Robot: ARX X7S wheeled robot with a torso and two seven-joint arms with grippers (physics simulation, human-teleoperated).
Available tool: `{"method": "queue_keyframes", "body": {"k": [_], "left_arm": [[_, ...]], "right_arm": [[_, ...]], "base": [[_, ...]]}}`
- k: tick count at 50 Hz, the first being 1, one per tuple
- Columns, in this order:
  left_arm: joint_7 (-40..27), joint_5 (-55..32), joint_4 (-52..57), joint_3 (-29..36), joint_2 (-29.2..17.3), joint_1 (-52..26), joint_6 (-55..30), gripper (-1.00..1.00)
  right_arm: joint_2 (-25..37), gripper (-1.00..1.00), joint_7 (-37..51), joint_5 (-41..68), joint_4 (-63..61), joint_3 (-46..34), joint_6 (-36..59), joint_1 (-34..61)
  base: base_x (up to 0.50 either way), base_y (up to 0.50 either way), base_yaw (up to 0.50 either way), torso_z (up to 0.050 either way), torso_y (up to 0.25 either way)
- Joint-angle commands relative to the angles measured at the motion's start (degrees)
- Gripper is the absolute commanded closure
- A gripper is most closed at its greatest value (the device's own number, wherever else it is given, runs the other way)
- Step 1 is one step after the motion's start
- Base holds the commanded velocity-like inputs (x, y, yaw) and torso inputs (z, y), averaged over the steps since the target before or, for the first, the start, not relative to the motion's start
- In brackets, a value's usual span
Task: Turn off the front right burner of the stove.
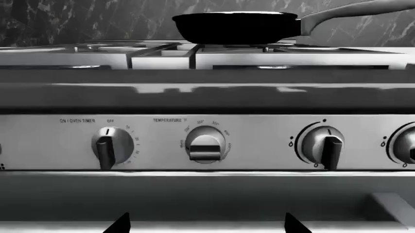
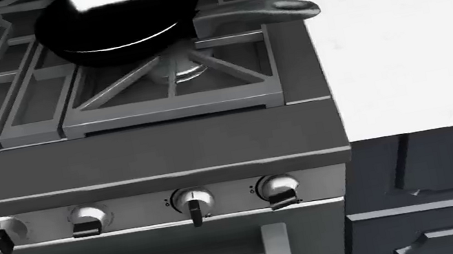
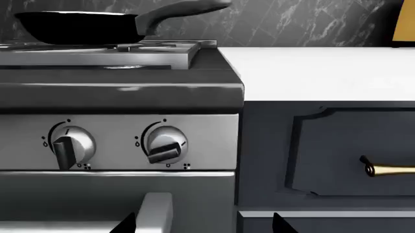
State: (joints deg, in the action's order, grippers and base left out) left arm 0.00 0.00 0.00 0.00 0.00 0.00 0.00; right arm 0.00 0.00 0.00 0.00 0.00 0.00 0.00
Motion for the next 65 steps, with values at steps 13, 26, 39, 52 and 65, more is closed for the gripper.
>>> {"method": "queue_keyframes", "body": {"k": [13, 26, 39, 52, 65], "left_arm": [[-3.75, -3.8, 0.6, 2.83, -2.66, 0.8, 1.62, -1.0], [-4.88, -6.17, 1.0, 4.03, -3.54, -0.01, 1.25, -1.0], [-6.45, -7.95, 0.89, 4.47, -4.2, 0.26, 1.81, -1.0], [-7.6, -9.06, 1.26, 5.46, -4.96, 0.0, 0.23, -1.0], [-8.39, -10.1, 0.97, 6.24, -5.6, 0.14, 1.59, -1.0]], "right_arm": [[2.74, -1.0, 3.91, 1.16, -0.03, -4.16, 0.93, -0.08], [3.61, -1.0, 6.77, 1.55, -0.28, -5.22, 3.76, 1.33], [4.77, -1.0, 6.44, 3.17, -1.2, -6.79, 2.22, 0.34], [5.5, -1.0, 7.38, 4.35, -1.01, -7.62, 2.54, 0.49], [6.22, -1.0, 8.62, 4.88, -1.08, -8.45, 2.79, 0.63]], "base": [[0.0, 0.0, 0.0, 0.0, 0.0], [0.0, 0.0, 0.0, 0.0, 0.0], [0.0, 0.0, 0.0, 0.0, 0.0], [0.0, 0.0, 0.0, -0.033, 0.0], [0.0, 0.0, 0.0, -0.029, 0.0]]}}
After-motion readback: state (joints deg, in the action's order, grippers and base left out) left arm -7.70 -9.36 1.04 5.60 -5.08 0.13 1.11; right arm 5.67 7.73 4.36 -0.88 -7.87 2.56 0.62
